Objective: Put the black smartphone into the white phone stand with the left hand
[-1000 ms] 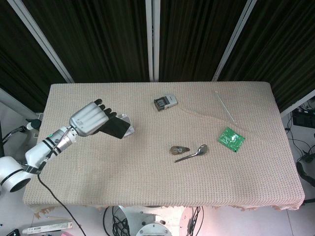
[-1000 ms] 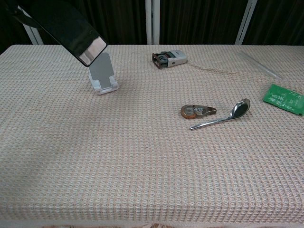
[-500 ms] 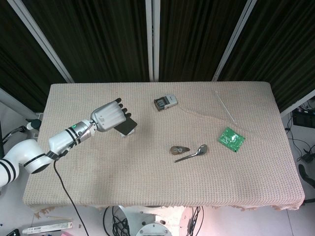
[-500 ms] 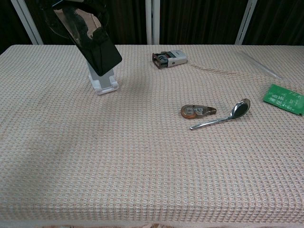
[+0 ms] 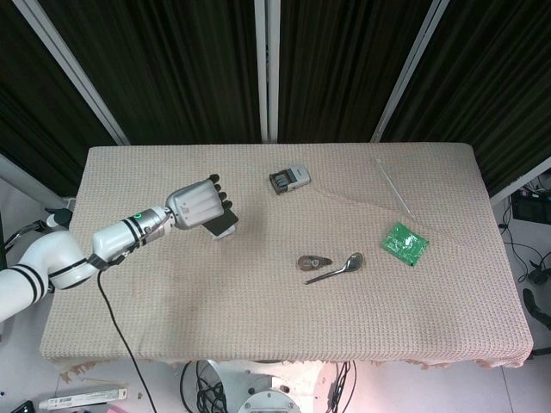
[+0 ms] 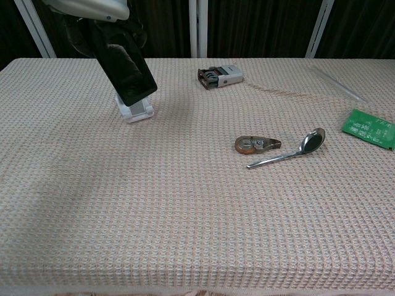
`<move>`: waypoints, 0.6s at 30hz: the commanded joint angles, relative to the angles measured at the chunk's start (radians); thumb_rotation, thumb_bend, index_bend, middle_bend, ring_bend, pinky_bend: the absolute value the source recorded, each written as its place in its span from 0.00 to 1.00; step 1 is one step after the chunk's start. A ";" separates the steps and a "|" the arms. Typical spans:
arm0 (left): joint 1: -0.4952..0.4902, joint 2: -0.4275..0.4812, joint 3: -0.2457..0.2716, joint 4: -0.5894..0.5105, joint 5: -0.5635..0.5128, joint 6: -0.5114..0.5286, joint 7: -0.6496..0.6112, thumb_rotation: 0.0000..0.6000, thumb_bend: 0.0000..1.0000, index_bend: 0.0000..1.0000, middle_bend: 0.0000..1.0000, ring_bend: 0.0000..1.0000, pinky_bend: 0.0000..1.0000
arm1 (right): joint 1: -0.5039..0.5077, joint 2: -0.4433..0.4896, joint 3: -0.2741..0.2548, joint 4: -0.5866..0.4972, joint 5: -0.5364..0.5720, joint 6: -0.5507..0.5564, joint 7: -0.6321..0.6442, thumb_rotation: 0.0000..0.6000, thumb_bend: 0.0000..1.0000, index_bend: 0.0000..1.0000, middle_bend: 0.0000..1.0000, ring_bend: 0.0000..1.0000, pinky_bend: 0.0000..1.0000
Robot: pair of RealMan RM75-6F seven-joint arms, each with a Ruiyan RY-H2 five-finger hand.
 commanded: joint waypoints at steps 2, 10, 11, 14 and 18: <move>-0.030 -0.030 0.045 0.053 0.059 0.039 -0.037 1.00 0.36 0.68 0.72 0.43 0.30 | -0.001 -0.004 0.000 0.002 0.001 0.000 0.000 1.00 0.21 0.00 0.00 0.00 0.00; -0.069 -0.056 0.101 0.117 0.127 0.083 -0.065 1.00 0.37 0.68 0.72 0.43 0.30 | -0.004 -0.008 0.001 0.006 0.002 -0.001 0.002 1.00 0.21 0.00 0.00 0.00 0.00; -0.073 -0.059 0.107 0.125 0.133 0.088 -0.066 1.00 0.37 0.68 0.72 0.43 0.30 | -0.005 -0.008 0.002 0.007 0.003 0.000 0.004 1.00 0.21 0.00 0.00 0.00 0.00; -0.082 -0.063 0.120 0.139 0.142 0.098 -0.072 1.00 0.37 0.68 0.72 0.43 0.30 | -0.006 -0.009 0.002 0.010 0.004 -0.001 0.006 1.00 0.21 0.00 0.00 0.00 0.00; -0.095 -0.067 0.137 0.166 0.162 0.113 -0.064 1.00 0.38 0.68 0.71 0.43 0.30 | -0.008 -0.009 0.002 0.012 0.005 -0.001 0.008 1.00 0.21 0.00 0.00 0.00 0.00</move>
